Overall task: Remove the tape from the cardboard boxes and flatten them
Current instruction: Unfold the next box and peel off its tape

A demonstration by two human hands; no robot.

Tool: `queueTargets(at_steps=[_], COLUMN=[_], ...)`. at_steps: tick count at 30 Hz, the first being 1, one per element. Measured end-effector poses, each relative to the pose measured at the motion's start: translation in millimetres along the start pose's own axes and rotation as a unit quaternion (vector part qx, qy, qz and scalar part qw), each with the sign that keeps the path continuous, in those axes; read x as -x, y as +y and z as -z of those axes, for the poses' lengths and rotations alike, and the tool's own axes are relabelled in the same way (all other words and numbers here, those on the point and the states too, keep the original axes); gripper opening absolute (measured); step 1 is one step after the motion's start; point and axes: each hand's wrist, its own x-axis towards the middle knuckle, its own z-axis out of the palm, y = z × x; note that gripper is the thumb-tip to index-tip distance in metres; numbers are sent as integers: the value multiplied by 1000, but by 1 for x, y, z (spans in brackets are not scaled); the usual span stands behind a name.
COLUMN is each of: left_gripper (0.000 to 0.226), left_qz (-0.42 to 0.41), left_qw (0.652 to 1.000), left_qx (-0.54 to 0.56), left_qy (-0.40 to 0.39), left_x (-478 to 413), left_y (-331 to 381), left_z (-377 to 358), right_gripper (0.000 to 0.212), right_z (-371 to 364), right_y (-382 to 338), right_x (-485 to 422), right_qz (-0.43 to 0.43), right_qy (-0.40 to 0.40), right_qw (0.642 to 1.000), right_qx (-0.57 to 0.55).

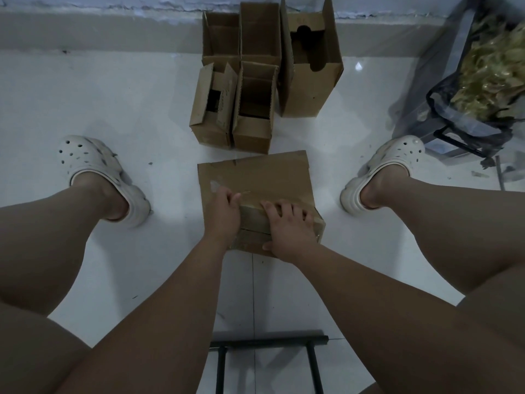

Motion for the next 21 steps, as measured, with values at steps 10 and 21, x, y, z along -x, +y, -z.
queueTargets(at_steps=[10,21], left_gripper=[14,11], left_qz=[-80,55], left_qw=[993,991], left_qx=[-80,-41], left_qy=[32,-119], left_x=[8,-13], left_y=[-2,22], left_z=[-6,19], right_gripper=[91,92], right_z=[-1,-5], right_y=[0,-5], right_x=[2,4], right_qz=[-4,0], right_qy=[0,3], right_qw=[1000,1000], right_qx=[-6,8])
